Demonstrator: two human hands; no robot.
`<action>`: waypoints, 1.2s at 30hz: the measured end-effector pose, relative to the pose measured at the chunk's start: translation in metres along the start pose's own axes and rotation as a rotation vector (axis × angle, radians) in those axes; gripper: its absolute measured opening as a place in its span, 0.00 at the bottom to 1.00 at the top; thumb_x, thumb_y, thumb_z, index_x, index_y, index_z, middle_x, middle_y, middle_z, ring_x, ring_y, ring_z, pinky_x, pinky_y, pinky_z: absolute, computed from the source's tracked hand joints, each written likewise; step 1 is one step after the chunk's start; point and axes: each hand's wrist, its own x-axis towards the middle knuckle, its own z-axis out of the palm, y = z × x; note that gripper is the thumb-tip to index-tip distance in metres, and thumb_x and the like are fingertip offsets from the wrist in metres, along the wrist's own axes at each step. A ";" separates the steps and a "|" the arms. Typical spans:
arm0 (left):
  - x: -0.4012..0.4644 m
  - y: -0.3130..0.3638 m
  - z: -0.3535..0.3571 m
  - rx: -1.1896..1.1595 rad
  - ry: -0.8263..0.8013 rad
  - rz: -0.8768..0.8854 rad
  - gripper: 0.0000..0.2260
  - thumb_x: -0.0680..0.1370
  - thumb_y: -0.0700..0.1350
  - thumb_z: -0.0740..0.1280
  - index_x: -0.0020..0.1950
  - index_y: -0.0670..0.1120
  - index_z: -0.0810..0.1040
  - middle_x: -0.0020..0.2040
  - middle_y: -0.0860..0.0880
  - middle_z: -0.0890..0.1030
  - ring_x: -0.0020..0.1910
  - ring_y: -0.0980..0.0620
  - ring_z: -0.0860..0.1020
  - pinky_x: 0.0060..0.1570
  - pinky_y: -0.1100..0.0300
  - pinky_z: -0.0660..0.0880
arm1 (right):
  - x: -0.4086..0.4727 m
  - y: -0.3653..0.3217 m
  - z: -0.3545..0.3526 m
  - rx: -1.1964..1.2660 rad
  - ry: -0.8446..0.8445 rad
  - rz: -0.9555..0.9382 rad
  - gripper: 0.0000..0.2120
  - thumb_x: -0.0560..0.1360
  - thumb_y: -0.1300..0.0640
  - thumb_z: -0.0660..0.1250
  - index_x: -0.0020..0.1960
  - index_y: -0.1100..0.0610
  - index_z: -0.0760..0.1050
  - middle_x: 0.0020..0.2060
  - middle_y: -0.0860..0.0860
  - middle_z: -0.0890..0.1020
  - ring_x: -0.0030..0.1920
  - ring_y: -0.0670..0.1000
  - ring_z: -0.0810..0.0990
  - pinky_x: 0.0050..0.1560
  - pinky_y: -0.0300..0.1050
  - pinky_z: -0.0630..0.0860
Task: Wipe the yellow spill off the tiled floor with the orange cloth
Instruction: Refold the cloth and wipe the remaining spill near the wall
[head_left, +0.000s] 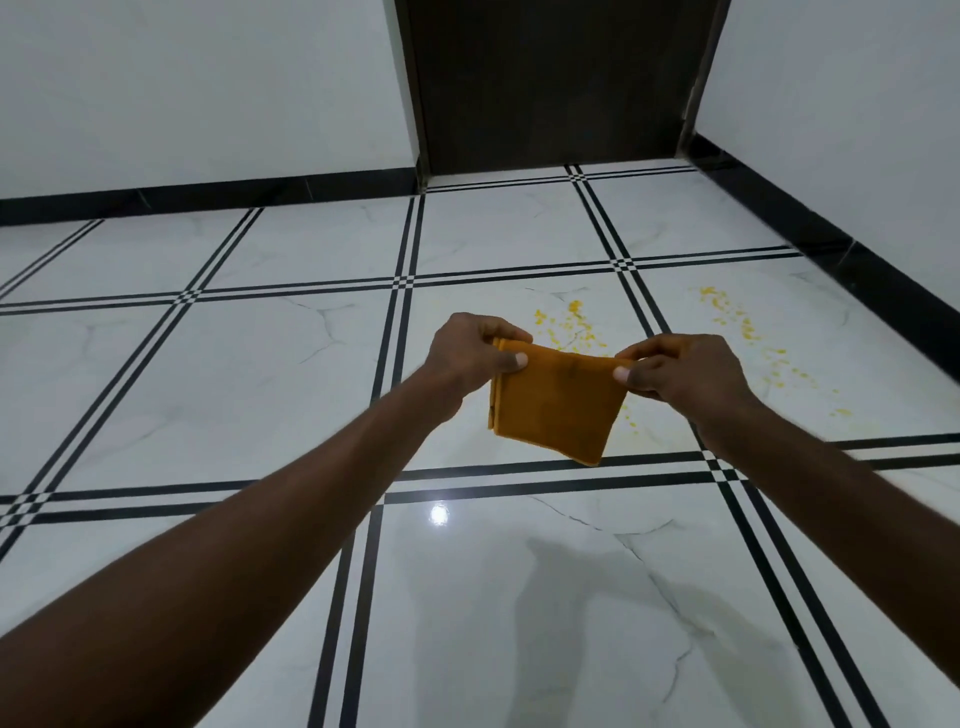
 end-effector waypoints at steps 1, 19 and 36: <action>0.002 -0.005 -0.002 0.019 0.001 0.010 0.09 0.74 0.41 0.77 0.54 0.45 0.86 0.54 0.45 0.85 0.56 0.44 0.82 0.56 0.47 0.82 | 0.002 0.002 0.004 -0.050 0.024 -0.024 0.07 0.69 0.62 0.80 0.43 0.53 0.85 0.40 0.55 0.87 0.47 0.55 0.87 0.58 0.55 0.83; 0.096 -0.095 -0.003 0.390 0.199 0.203 0.08 0.72 0.41 0.74 0.49 0.51 0.88 0.45 0.51 0.87 0.45 0.51 0.83 0.47 0.58 0.79 | 0.104 0.049 0.084 -0.463 0.141 -0.183 0.10 0.71 0.57 0.75 0.50 0.49 0.88 0.43 0.50 0.88 0.46 0.52 0.86 0.53 0.44 0.79; 0.128 -0.270 0.049 0.831 0.065 -0.024 0.30 0.81 0.56 0.63 0.79 0.44 0.63 0.80 0.38 0.62 0.80 0.39 0.58 0.75 0.43 0.59 | 0.104 0.269 0.145 -1.073 0.100 -0.225 0.30 0.84 0.43 0.50 0.81 0.57 0.60 0.78 0.63 0.66 0.78 0.64 0.64 0.77 0.66 0.55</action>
